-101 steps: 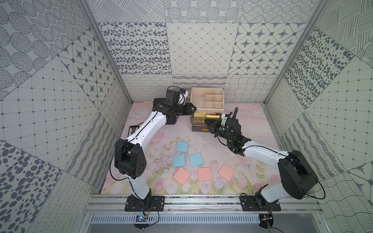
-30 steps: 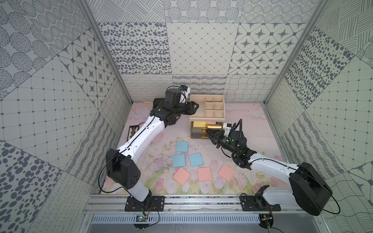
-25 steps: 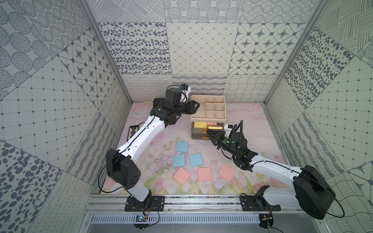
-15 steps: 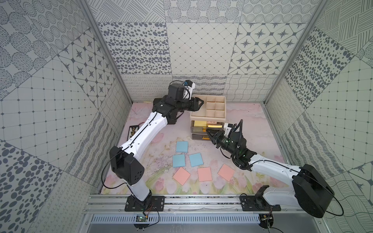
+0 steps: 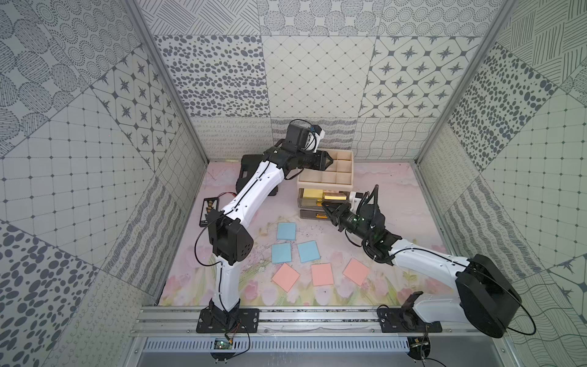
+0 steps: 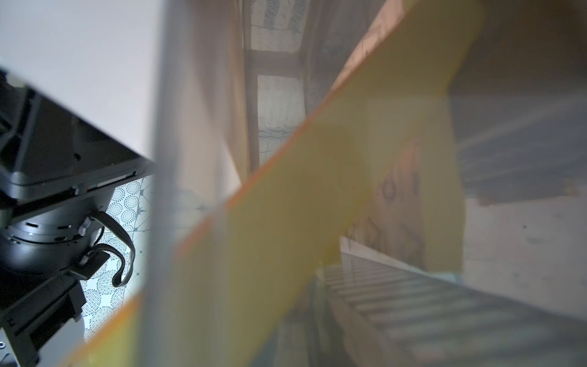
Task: Please put the sticky notes in the drawer by color
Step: Close the drawer in the storage box.
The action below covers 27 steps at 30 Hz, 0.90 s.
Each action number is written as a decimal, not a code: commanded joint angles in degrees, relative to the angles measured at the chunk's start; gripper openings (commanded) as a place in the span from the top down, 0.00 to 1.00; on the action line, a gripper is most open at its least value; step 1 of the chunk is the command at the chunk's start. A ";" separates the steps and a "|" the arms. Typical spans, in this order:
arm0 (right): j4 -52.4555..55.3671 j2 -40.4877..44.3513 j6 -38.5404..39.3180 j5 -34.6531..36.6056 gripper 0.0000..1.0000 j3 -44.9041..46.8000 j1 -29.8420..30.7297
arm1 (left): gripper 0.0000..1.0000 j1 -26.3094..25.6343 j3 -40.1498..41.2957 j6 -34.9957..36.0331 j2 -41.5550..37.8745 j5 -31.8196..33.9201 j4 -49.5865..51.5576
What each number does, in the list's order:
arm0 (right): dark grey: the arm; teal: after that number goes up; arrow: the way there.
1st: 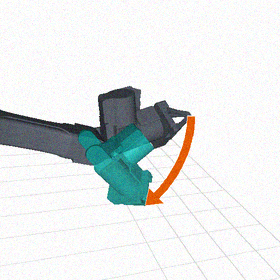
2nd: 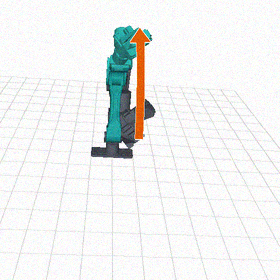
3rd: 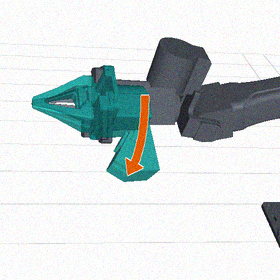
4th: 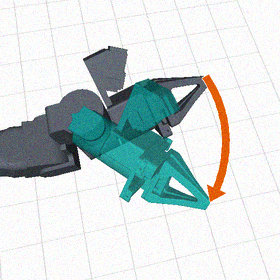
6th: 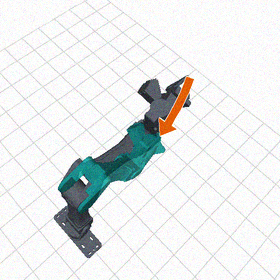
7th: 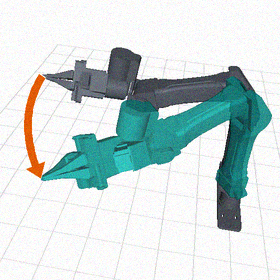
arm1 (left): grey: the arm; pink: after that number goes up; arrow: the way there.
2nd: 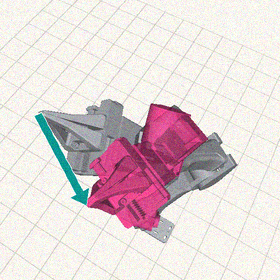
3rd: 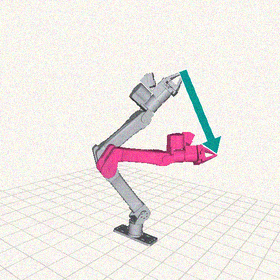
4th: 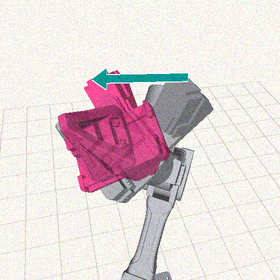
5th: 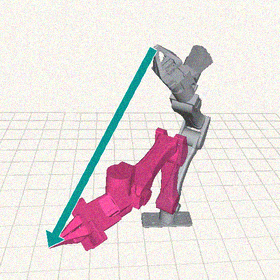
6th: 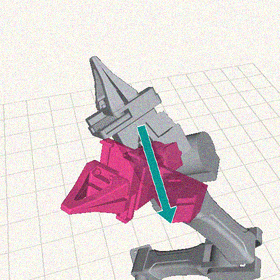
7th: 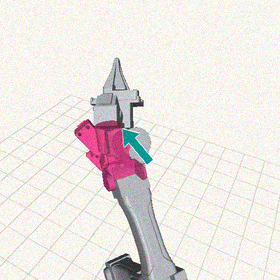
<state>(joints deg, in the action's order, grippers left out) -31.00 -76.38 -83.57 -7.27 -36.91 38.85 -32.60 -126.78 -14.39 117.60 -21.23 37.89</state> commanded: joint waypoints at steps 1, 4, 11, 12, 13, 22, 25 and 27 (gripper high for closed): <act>5.30 -1.75 3.15 -1.73 0.98 -0.27 0.08 | 0.50 -2.05 -6.92 4.85 3.92 5.44 9.90; 4.78 -1.85 2.82 -1.95 0.98 -0.03 0.09 | 0.50 -3.19 -10.62 5.86 6.37 9.74 13.18; 4.62 -1.66 2.62 -1.61 0.98 0.77 0.08 | 0.52 -3.52 -10.30 5.50 5.29 14.47 12.42; 4.64 -1.63 2.63 -1.56 0.98 0.78 0.08 | 0.53 -3.55 -11.13 5.68 5.60 14.89 13.11; 4.63 -1.52 2.61 -1.49 0.98 0.78 0.08 | 0.54 -3.52 -12.57 5.78 6.40 15.40 14.37; 4.55 -1.08 2.25 -1.17 0.97 1.47 0.00 | 0.85 -3.70 -17.80 4.89 9.84 17.18 18.37; 4.68 -0.92 2.43 -1.30 0.97 1.49 -0.09 | 0.92 -3.72 -17.87 4.82 9.82 18.21 18.49; 4.73 -0.97 2.53 -1.70 0.97 1.31 -0.18 | 0.99 -3.79 -17.90 4.66 9.70 18.60 18.49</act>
<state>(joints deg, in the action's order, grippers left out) -30.92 -76.49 -83.81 -7.84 -36.86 38.61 -35.92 -143.96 -11.46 126.76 -4.99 53.47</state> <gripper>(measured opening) 0.153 0.149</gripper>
